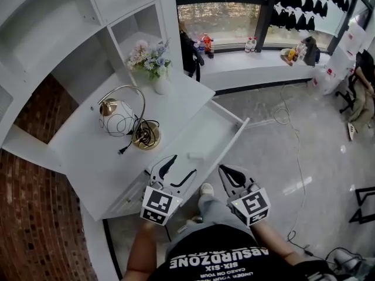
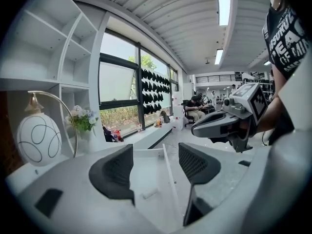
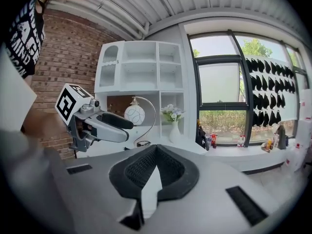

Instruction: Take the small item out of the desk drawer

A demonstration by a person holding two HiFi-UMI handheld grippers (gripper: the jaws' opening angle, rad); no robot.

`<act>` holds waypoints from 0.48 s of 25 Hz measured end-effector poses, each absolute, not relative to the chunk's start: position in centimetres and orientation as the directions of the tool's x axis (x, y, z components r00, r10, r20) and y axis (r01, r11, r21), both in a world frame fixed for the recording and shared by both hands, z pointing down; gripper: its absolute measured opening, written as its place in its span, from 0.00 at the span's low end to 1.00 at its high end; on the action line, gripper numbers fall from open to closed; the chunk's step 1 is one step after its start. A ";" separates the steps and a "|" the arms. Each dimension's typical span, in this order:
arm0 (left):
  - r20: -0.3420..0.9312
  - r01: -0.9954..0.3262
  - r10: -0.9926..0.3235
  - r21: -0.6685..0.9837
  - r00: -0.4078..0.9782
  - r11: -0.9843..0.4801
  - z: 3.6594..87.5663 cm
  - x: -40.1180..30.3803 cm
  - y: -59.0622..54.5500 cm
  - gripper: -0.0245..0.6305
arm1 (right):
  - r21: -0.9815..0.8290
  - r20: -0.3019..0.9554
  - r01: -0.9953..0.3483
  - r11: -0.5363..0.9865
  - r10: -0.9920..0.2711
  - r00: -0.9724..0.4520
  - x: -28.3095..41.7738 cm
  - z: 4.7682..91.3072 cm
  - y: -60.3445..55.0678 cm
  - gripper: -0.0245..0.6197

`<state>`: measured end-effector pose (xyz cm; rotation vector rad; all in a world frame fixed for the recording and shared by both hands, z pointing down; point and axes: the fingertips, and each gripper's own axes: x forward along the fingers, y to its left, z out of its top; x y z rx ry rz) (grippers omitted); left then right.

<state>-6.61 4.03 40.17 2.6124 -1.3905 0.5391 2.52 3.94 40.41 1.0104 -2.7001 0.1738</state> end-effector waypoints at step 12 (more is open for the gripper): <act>0.470 -0.777 -0.694 -0.028 0.546 -0.629 44.0 -6.9 -1.3 0.46 | -0.052 0.318 -0.660 0.750 -0.614 -0.723 1.5 42.0 -1.7 0.04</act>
